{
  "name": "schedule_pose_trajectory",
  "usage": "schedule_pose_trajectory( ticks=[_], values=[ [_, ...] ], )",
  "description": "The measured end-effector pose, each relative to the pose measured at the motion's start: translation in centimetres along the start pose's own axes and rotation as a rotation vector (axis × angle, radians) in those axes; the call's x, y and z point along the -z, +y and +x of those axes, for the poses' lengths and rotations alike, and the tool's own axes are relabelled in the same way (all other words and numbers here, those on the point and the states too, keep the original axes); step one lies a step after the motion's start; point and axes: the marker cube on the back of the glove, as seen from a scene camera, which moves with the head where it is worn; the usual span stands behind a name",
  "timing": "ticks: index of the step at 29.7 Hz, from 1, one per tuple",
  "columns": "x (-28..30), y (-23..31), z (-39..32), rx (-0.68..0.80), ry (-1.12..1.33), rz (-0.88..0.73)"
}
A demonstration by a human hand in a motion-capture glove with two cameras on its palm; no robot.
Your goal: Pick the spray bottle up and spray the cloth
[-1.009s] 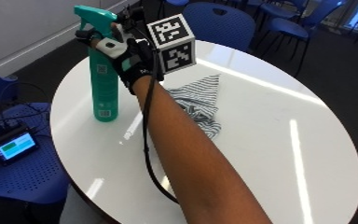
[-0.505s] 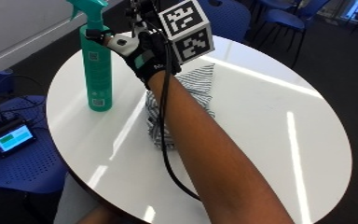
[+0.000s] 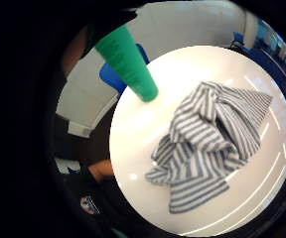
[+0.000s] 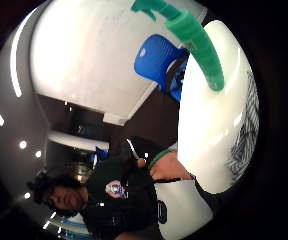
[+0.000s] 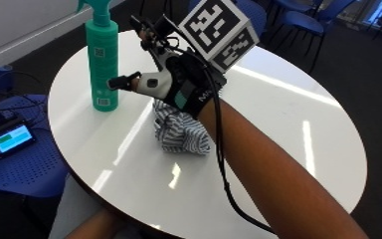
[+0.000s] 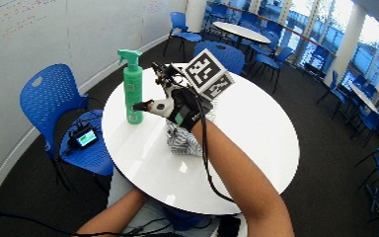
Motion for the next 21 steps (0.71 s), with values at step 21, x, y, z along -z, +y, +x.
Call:
schedule_pose_trajectory(
  ticks=[21],
  values=[
    [-5.0,12.9,-7.2,0.295,0.269,-0.286]
  ],
)
